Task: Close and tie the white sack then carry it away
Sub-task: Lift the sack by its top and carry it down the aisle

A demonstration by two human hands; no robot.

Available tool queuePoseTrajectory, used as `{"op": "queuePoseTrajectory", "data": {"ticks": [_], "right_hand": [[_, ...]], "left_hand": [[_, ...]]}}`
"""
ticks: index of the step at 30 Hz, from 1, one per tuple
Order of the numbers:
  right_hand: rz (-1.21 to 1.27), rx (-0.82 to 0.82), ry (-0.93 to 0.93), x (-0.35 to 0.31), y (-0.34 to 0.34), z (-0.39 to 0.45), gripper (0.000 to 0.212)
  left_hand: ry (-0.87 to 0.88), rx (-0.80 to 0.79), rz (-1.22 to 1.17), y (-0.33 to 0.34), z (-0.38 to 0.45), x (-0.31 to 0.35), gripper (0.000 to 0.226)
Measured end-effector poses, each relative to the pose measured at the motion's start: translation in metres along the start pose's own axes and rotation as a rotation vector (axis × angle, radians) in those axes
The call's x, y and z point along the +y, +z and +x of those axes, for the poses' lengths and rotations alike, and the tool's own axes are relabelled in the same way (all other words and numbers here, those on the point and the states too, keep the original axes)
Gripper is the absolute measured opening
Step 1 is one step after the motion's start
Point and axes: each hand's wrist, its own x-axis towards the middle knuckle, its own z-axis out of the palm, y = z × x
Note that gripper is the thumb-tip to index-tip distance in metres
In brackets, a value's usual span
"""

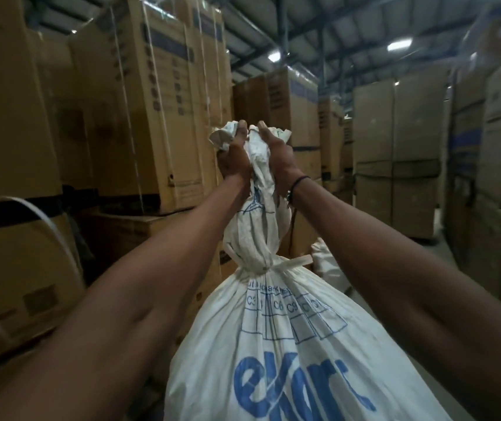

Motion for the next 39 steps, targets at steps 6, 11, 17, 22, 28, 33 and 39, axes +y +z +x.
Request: {"op": "queuePoseTrajectory", "data": {"ticks": [6, 11, 17, 22, 28, 33, 39], "right_hand": [[-0.039, 0.075, -0.019, -0.008, -0.055, 0.019, 0.046], [-0.052, 0.089, -0.03, -0.003, -0.098, 0.049, 0.036], [-0.036, 0.084, -0.05, 0.002, -0.153, 0.09, 0.056], [-0.044, 0.093, -0.072, 0.002, -0.191, 0.124, 0.076], [-0.085, 0.222, -0.091, 0.028, -0.251, 0.191, 0.055], [-0.124, 0.255, -0.098, 0.065, -0.302, 0.268, 0.063], [-0.147, 0.309, -0.127, 0.068, -0.349, 0.322, 0.03]], "left_hand": [[-0.058, -0.089, -0.083, 0.047, 0.014, -0.048, 0.066], [-0.133, -0.171, -0.121, 0.083, 0.027, -0.087, 0.076], [-0.156, -0.277, -0.247, 0.134, 0.046, -0.138, 0.065], [-0.178, -0.285, -0.215, 0.184, 0.097, -0.207, 0.066], [-0.245, -0.422, -0.174, 0.234, 0.155, -0.289, 0.074], [-0.246, -0.456, -0.257, 0.266, 0.203, -0.354, 0.087], [-0.176, -0.475, -0.186, 0.315, 0.231, -0.389, 0.036]]}}
